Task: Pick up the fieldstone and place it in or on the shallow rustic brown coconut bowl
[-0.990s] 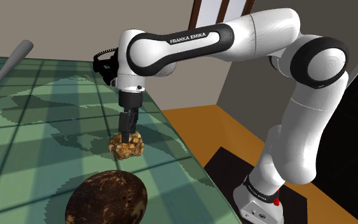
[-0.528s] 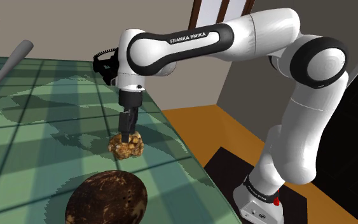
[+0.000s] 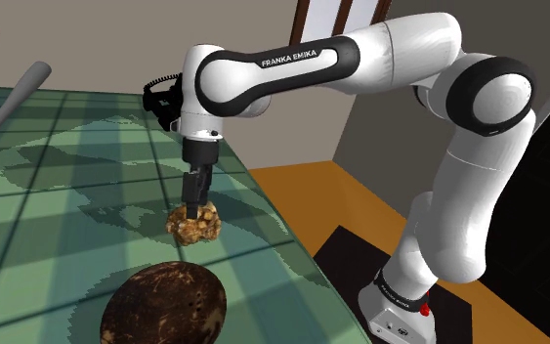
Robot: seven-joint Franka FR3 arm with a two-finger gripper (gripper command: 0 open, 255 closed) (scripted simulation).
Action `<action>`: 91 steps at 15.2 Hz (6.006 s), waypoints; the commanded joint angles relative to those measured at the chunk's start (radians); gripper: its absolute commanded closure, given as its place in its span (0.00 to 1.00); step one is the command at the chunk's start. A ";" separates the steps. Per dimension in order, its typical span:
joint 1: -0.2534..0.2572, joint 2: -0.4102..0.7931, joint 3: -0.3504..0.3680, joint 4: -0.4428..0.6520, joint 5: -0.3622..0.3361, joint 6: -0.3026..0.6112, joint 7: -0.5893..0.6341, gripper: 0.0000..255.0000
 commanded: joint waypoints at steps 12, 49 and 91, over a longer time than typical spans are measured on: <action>0.025 -0.237 0.017 -0.331 -0.123 0.312 0.193 0.00; 0.001 -0.070 -0.016 -0.196 0.089 0.247 0.067 0.00; 0.042 -0.237 0.028 -0.072 0.069 0.005 0.256 1.00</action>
